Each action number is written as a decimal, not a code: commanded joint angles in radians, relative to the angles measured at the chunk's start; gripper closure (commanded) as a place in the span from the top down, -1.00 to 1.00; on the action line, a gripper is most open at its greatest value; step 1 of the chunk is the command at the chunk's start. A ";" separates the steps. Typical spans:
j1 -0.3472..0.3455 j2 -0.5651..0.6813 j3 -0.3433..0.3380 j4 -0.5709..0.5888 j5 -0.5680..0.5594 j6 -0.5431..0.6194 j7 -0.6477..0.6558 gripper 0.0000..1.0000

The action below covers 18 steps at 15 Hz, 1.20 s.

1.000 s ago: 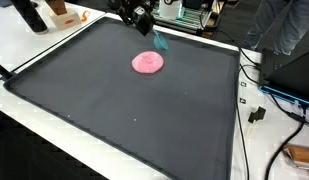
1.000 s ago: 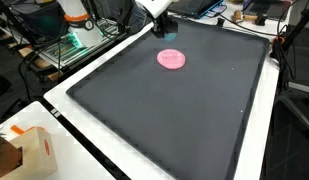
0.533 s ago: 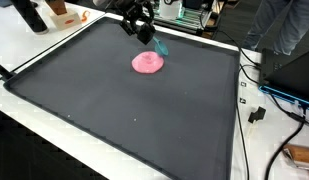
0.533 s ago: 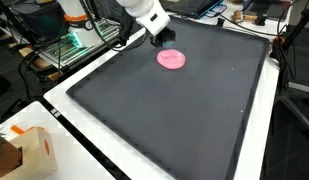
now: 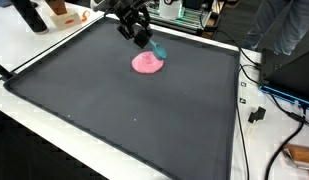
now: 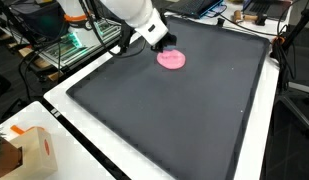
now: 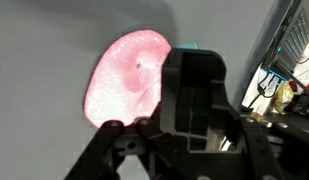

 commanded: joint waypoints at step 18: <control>-0.040 0.138 -0.002 0.043 0.025 0.050 0.021 -0.42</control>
